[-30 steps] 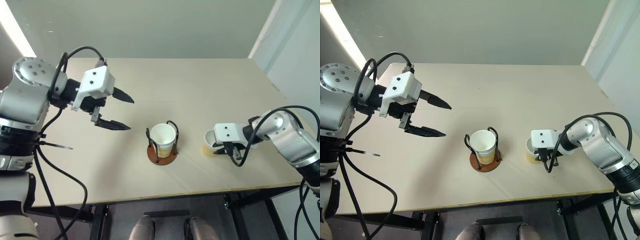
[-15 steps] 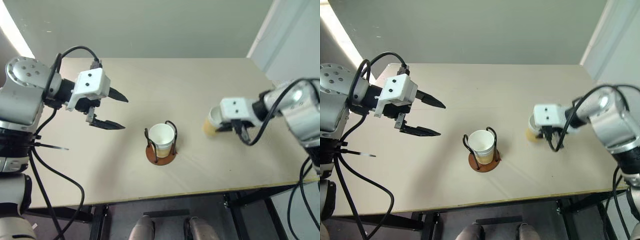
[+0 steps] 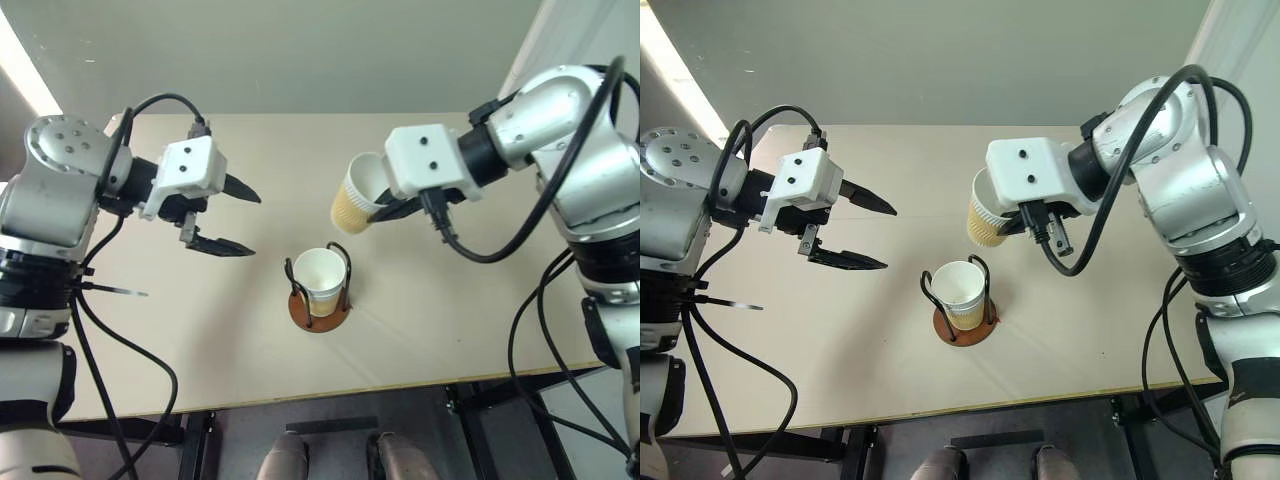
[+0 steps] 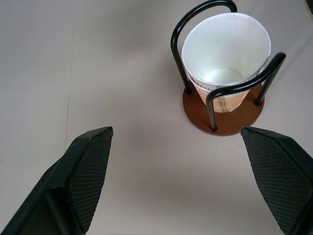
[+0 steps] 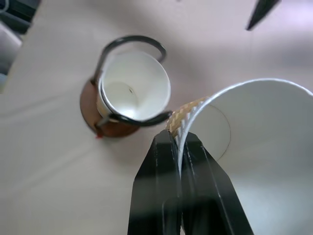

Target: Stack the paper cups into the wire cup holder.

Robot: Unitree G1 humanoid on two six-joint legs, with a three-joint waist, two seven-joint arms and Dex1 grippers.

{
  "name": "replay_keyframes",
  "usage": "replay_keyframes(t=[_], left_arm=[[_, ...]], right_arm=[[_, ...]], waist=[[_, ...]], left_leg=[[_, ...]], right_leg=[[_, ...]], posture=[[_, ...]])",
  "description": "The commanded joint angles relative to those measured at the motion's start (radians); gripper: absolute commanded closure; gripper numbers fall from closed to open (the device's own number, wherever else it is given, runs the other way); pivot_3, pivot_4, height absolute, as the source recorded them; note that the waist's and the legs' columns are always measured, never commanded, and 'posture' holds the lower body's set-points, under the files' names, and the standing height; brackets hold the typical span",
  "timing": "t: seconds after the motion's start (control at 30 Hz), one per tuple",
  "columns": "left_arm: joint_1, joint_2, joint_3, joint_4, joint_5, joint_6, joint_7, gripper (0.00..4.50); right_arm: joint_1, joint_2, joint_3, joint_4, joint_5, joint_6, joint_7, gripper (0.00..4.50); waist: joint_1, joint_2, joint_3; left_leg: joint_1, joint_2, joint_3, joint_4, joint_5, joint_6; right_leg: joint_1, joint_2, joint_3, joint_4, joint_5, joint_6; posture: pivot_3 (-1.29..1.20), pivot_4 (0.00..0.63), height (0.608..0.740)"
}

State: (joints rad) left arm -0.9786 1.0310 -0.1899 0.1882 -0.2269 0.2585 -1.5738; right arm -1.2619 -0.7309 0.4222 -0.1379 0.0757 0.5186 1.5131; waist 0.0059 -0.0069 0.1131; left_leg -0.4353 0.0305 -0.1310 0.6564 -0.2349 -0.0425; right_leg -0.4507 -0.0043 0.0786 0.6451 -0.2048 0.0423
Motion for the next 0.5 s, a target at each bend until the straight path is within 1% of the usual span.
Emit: replay_keyframes(t=[0.03,0.17,0.5], left_arm=[[-0.033,-0.004,0.008,0.011,0.015,-0.023,-0.033,0.0],[-0.045,-0.019,0.004,0.028,0.027,-0.036,-0.038,0.0],[-0.067,-0.048,-0.013,0.066,0.046,-0.074,-0.04,0.0]], right_arm=[[0.004,0.017,0.013,-0.039,-0.005,0.003,-0.009,4.45],[0.012,0.06,0.039,-0.064,-0.004,0.024,-0.022,4.45],[0.036,0.101,0.07,-0.092,-0.001,0.055,-0.033,4.45]], waist=[[0.0,0.0,0.0],[-0.001,0.0,0.0],[-0.001,0.0,0.0]], left_leg=[[0.0,0.0,0.0,0.0,0.0,0.0],[0.0,0.0,0.0,0.0,0.0,0.0],[0.0,0.0,0.0,0.0,0.0,-0.001]], right_leg=[[0.0,0.0,0.0,0.0,0.0,0.0],[0.0,0.0,0.0,0.0,0.0,0.0],[0.0,0.0,0.0,0.0,0.0,0.0]], posture=[[0.0,0.15,0.74],[0.0,0.15,0.74],[0.0,0.15,0.74]])
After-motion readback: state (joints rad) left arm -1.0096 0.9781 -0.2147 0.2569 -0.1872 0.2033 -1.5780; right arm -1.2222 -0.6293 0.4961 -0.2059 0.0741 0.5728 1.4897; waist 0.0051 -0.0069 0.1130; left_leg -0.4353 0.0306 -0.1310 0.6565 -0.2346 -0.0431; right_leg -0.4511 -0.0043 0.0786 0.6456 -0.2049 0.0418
